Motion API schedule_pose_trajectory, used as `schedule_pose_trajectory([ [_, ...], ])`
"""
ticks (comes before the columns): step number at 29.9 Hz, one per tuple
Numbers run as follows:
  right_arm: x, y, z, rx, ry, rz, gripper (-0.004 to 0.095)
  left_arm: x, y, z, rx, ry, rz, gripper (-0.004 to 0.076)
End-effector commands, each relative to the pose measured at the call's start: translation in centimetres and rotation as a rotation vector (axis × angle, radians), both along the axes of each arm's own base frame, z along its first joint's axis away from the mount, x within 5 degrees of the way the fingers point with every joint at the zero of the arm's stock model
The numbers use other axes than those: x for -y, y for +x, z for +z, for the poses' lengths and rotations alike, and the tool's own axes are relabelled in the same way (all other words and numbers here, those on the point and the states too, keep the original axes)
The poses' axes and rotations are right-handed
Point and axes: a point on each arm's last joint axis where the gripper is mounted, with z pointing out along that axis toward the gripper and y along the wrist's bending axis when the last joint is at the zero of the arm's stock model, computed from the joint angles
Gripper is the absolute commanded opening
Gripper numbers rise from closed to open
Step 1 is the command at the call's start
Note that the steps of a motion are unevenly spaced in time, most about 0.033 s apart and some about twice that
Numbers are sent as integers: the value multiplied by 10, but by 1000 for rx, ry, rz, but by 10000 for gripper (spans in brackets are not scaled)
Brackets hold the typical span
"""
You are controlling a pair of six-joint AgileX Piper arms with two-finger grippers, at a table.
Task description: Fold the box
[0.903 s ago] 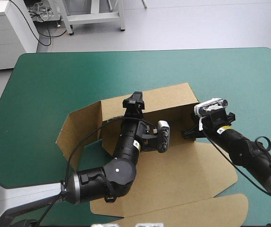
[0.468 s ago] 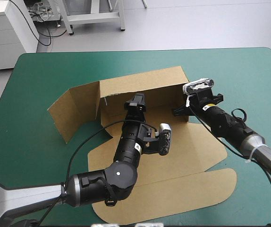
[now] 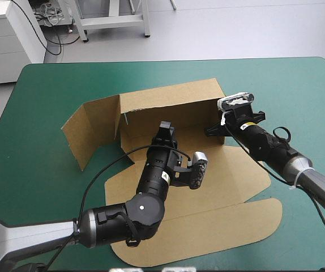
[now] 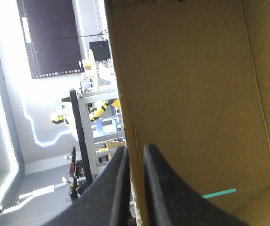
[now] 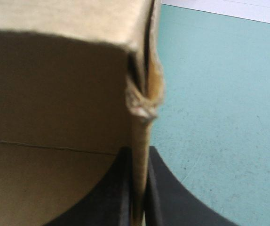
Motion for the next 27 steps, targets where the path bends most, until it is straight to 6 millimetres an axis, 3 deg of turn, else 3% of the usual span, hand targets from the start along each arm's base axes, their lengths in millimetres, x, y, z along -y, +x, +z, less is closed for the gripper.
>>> schedule_pose_trajectory([
  [1, 3, 3, 28, 136, 30, -39, -20, -5, 1, 25, 6, 31, -26, 15],
  [5, 3, 3, 28, 133, 29, -38, -21, -14, 18, 43, -362, -52, 5, 15],
  [9, 3, 3, 28, 133, 29, -38, -21, -44, 46, 85, -663, -230, 47, 15],
  [12, 3, 3, 28, 133, 29, -38, -21, -82, 72, 121, -737, -451, 136, 15],
  [17, 3, 3, 28, 135, 25, -36, -21, -170, 117, 163, -659, -896, 380, 15],
  [22, 3, 2, 28, 138, 13, -30, -21, -255, 137, 160, -705, -1310, 578, 14],
  [27, 3, 2, 28, 138, 13, -30, -21, -334, 138, 125, -775, -1640, 680, 1],
])
